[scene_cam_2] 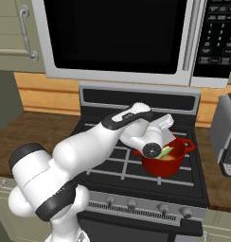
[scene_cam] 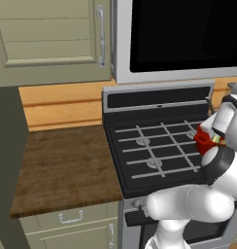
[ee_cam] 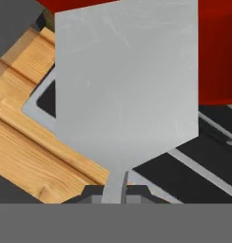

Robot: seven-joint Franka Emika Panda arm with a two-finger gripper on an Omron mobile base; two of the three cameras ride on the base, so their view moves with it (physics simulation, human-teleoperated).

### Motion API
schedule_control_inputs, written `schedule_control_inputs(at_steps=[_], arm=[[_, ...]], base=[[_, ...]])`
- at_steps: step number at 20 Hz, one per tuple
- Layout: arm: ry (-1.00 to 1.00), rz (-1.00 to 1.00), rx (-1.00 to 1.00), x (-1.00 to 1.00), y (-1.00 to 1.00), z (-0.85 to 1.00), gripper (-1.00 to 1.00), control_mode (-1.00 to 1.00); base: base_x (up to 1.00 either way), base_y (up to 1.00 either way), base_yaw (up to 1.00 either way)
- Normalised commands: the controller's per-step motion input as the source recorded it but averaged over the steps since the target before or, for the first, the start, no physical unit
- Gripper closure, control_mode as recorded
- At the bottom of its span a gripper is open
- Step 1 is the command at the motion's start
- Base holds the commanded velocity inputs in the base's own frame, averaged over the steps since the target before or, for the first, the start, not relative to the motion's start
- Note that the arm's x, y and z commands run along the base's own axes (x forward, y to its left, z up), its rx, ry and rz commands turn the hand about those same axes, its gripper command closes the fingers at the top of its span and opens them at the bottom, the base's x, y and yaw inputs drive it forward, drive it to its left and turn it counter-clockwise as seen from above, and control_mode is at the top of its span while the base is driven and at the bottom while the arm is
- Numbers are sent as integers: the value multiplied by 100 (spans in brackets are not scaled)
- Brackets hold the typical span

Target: Put the corn and potato in the pot. Retrieve the spatula and lightly stir the vegetables in the pot.

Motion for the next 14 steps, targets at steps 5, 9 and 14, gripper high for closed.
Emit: schedule_control_inputs(at_steps=[5,9,14], arm=[[0,10,-19,24,19,-37,100,-100],[0,7,-15,5,10,-53,100,-100],[0,5,-7,0,0,-37,100,-100]], base=[[0,0,0],[0,0,0],[0,0,0]])
